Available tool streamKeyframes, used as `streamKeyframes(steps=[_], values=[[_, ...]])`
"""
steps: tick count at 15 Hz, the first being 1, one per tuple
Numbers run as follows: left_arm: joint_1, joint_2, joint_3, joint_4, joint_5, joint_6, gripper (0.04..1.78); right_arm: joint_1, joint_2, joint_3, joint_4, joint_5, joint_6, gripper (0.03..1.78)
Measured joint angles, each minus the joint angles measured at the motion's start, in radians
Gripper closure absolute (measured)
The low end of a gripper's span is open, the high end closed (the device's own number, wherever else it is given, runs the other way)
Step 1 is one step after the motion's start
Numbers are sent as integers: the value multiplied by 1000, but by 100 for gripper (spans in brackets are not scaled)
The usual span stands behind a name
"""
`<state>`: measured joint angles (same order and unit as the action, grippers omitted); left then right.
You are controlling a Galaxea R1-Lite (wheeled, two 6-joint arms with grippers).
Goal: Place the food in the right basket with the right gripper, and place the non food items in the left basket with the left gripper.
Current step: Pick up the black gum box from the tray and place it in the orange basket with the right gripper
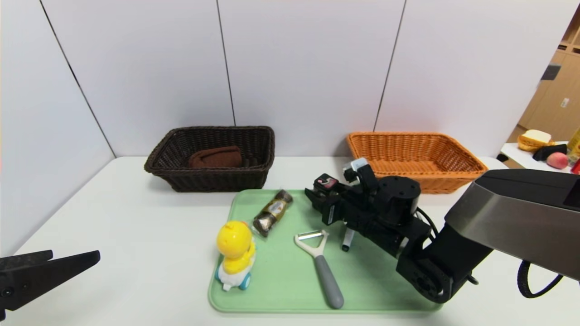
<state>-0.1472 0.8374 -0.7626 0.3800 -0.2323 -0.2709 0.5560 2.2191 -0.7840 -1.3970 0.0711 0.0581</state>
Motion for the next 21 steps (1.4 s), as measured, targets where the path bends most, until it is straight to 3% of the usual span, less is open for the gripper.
streamKeyframes(steps=[3,9,11,15,18,21], values=[[0,1,1,0,-2,0,13,3,-5,3,1,0,0,105],[0,4,5,0,-3,0,13,27,-118,-8,81,-2,7,105],[0,5,5,0,-3,0,13,29,-203,-65,195,-5,37,105],[0,6,5,0,-9,0,13,-19,-384,-340,612,-10,163,105],[0,6,3,0,-7,-1,13,-160,-455,-508,948,-38,167,105],[0,6,3,0,-7,-5,13,-313,-460,-536,1029,-55,137,105]])
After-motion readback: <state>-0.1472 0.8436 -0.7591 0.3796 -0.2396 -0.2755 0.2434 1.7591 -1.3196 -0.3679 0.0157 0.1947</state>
